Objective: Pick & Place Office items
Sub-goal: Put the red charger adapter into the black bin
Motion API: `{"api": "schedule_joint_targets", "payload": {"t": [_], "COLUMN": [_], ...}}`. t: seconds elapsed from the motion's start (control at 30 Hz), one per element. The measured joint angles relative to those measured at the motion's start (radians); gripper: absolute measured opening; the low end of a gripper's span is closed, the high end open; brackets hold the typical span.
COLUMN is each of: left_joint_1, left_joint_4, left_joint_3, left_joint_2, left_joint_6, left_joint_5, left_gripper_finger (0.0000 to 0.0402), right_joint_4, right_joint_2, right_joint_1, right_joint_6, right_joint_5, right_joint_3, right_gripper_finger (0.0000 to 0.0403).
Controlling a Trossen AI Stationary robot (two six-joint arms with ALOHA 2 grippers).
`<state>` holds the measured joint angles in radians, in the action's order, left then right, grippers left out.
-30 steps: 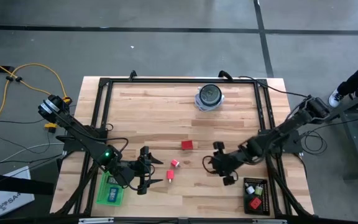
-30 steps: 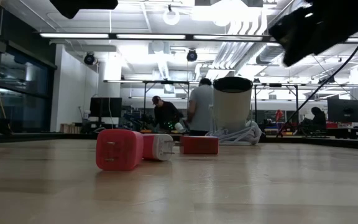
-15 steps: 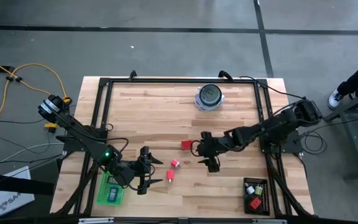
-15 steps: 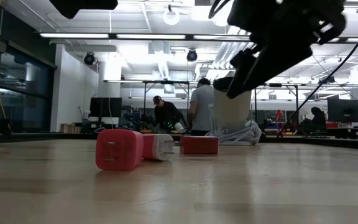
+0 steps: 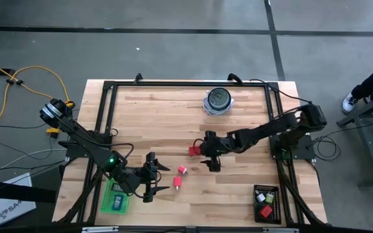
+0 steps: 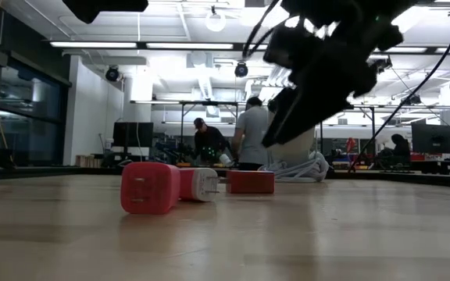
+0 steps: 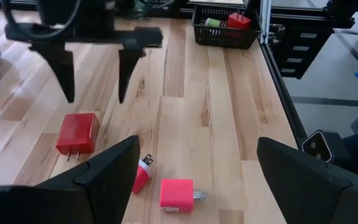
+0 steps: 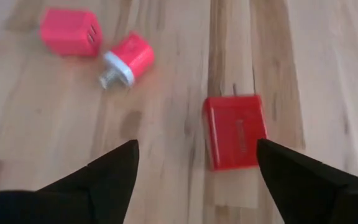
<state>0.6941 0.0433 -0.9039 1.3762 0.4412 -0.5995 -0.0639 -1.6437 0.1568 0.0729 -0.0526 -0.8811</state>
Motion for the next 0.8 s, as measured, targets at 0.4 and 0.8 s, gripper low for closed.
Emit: {"api": "schedule_joint_targets", "payload": {"t": [0.4,0.8], "left_joint_1": [0.0,0.0], "left_joint_4": [-0.007,-0.008], "left_joint_3": [0.0,0.0], "left_joint_2": [0.0,0.0], "left_joint_6": [0.0,0.0], "left_joint_5": [0.0,0.0], "left_gripper_finger": [0.0317,0.0317], "right_joint_4": [0.107,0.14], "right_joint_2": [-0.066,-0.071], "right_joint_1": [-0.076,-0.101], "right_joint_6": [-0.045,-0.052], "right_joint_5": [0.009,0.005], "right_joint_3": [-0.001,-0.001], "right_gripper_finger": [0.0317,0.0317]}}
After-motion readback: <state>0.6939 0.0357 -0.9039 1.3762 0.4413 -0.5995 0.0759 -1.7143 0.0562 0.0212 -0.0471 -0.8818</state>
